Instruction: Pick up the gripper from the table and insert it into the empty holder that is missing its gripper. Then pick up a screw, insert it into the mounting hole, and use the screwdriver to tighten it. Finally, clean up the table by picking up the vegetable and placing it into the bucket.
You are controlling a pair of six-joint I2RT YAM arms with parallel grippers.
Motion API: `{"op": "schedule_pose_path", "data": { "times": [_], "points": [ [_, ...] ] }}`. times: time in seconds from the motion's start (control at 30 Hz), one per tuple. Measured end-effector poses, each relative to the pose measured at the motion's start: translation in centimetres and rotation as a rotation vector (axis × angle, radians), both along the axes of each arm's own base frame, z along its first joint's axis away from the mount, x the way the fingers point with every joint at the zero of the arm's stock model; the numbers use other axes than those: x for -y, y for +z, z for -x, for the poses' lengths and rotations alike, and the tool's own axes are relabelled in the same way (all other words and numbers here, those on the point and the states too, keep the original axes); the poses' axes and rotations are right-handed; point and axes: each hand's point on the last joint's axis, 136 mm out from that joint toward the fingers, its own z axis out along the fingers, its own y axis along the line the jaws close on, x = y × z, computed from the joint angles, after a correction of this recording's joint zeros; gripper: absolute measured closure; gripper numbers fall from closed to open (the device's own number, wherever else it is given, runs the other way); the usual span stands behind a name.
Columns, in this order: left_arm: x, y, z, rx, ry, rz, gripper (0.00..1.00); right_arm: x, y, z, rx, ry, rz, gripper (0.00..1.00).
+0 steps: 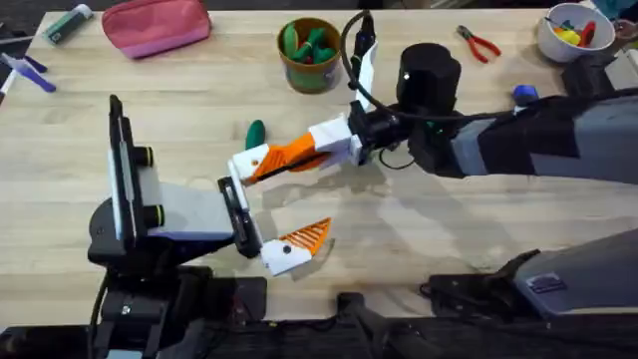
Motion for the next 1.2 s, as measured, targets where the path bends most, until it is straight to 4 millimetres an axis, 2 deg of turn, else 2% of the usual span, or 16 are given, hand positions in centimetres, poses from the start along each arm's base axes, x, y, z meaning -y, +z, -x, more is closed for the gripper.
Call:
{"op": "schedule_pose_path", "data": {
  "times": [1.2],
  "points": [
    [-0.08,-0.01,-0.15,-0.01,0.01,0.003,0.015,-0.74,-0.11,0.12,-0.024,-0.019,0.017,0.982]
  ]
}}
